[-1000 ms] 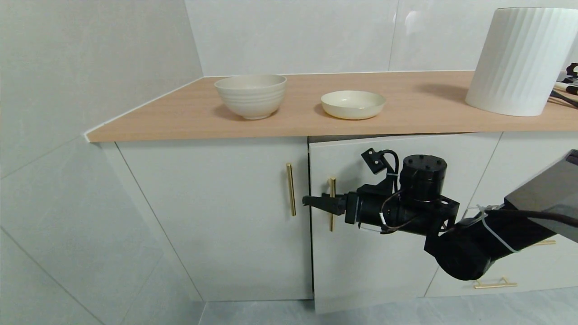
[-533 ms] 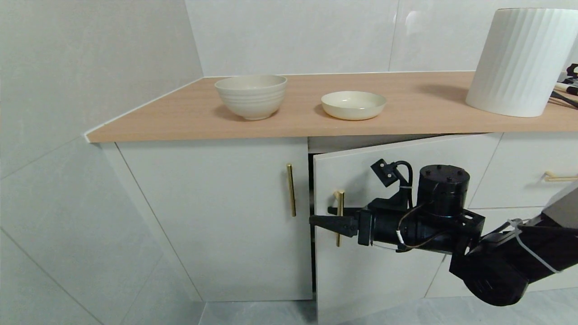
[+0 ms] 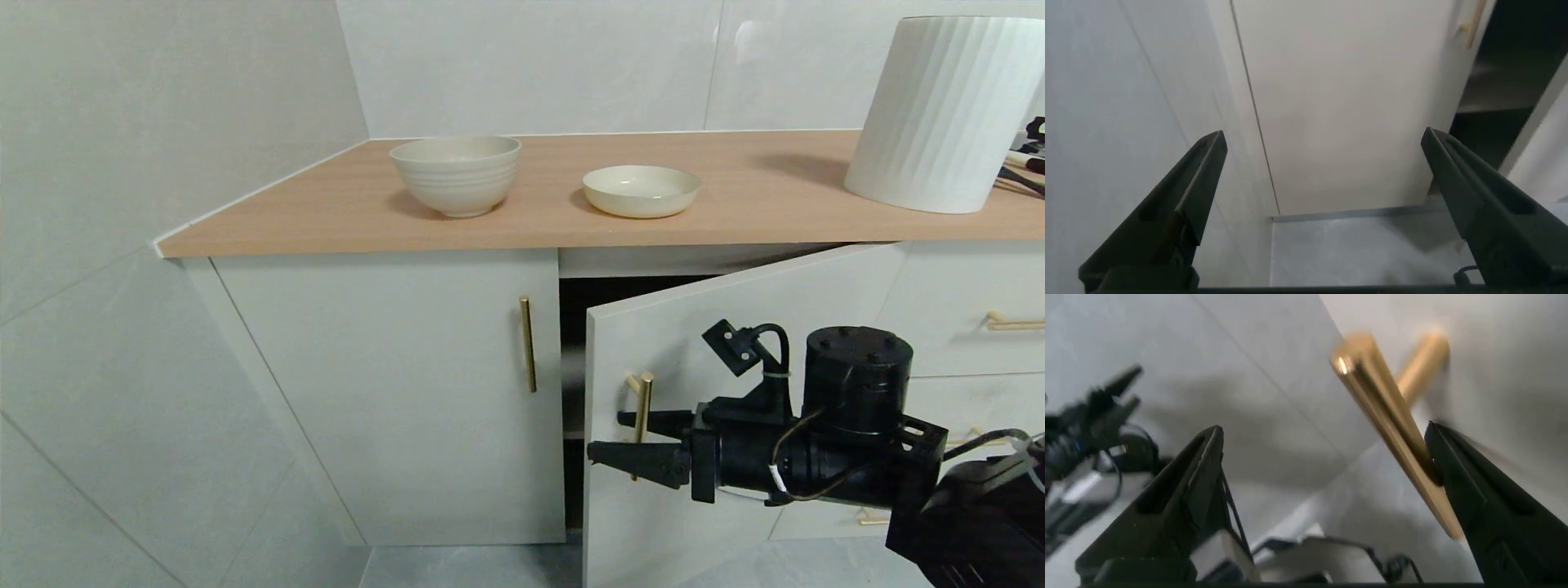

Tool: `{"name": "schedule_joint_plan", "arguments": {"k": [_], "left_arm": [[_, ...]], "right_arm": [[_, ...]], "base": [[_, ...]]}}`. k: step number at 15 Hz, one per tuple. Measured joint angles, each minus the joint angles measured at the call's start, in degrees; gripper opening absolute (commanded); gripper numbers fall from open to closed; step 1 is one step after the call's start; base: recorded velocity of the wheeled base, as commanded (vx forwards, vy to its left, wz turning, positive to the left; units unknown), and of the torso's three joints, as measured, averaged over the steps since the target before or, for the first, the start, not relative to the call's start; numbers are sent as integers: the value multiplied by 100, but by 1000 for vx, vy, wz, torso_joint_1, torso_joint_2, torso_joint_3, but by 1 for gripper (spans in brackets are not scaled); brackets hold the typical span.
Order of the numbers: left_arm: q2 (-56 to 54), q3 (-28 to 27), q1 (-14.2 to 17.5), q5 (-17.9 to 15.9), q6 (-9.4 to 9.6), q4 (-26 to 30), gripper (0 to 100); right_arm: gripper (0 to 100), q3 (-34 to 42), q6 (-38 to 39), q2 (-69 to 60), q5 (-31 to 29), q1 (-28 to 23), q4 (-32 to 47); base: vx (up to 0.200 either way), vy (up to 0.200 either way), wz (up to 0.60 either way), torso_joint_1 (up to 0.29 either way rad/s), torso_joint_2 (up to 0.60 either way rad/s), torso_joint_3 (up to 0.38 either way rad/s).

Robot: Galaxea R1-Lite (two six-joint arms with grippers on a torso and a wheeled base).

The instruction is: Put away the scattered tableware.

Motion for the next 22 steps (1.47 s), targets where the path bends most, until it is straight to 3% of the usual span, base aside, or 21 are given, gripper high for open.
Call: {"name": "schedule_joint_plan", "arguments": {"k": [2, 5, 10, 13, 16, 18, 20, 22], "left_arm": [[7, -167, -2, -87, 95, 27, 100], [223, -805, -7, -443, -9, 316, 100], [2221, -1968, -62, -1346, -74, 574, 100], [3504, -2648, -552, -1666, -160, 478, 100], [4547, -2892, -775, -1719, -191, 269, 100], [5352, -3006, -886, -1719, -217, -165, 100], [6151, -3139, -1145, -1721, -399, -752, 100], [7012, -3382, -1735, -1735, -889, -1202, 100]], "right_arm": [[100, 250, -182, -143, -22, -9, 189], [100, 350, -619, -302, -273, -13, 551], [100, 355, -690, -405, -374, 102, 586], [100, 5, -685, -212, -361, 229, 567], [100, -199, -688, -17, -325, 366, 496], [100, -146, -690, -22, -311, 440, 493], [100, 35, -696, -105, -289, 482, 474], [100, 171, -694, -223, -213, 503, 490]], "base": [[0, 0, 0, 0, 0, 0], [0, 0, 0, 0, 0, 0], [0, 0, 0, 0, 0, 0], [0, 0, 0, 0, 0, 0], [0, 0, 0, 0, 0, 0], [0, 0, 0, 0, 0, 0], [0, 0, 0, 0, 0, 0], [0, 0, 0, 0, 0, 0]]}}
